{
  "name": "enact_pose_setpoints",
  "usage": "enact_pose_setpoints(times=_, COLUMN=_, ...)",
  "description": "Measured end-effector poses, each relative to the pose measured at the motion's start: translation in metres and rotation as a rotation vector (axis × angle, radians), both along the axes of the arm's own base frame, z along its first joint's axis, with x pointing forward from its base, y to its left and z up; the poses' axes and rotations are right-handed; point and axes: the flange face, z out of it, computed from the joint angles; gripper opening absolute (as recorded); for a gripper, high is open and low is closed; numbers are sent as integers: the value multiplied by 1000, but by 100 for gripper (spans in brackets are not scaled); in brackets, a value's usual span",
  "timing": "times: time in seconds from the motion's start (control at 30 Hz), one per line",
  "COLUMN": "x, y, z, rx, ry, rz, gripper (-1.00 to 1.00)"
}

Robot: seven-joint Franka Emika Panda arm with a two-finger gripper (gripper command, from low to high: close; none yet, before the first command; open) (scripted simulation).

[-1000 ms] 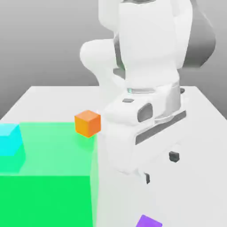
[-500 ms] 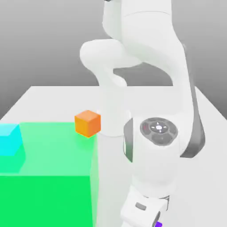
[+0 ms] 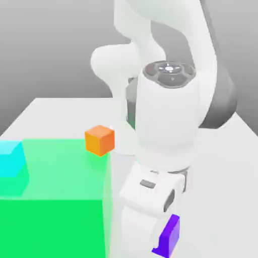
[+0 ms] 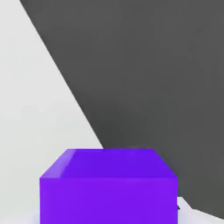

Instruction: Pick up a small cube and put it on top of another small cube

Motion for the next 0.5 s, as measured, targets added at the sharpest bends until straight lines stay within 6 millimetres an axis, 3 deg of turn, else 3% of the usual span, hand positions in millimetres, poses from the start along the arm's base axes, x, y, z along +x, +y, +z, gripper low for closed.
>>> enact_pose_setpoints(times=0.07, x=-6, y=-50, z=39, rx=-10, ry=-4, rz=-95, gripper=-100)
enact_pose_setpoints(times=0.1, x=-14, y=-88, z=57, rx=-13, ry=-4, rz=-175, gripper=-100)
enact_pose_setpoints(times=0.2, x=-52, y=-178, z=107, rx=-18, ry=1, rz=-383, gripper=-100)
enact_pose_setpoints(times=0.27, x=-82, y=-221, z=136, rx=-17, ry=8, rz=-499, gripper=-100)
enact_pose_setpoints(times=0.33, x=-101, y=-242, z=139, rx=-2, ry=17, rz=-579, gripper=-100)
enact_pose_setpoints(times=0.43, x=-105, y=-246, z=100, rx=4, ry=20, rz=-598, gripper=-100)
enact_pose_setpoints(times=0.47, x=-106, y=-246, z=89, rx=4, ry=20, rz=-600, gripper=100)
enact_pose_setpoints(times=0.5, x=-106, y=-246, z=89, rx=4, ry=20, rz=-600, gripper=100)
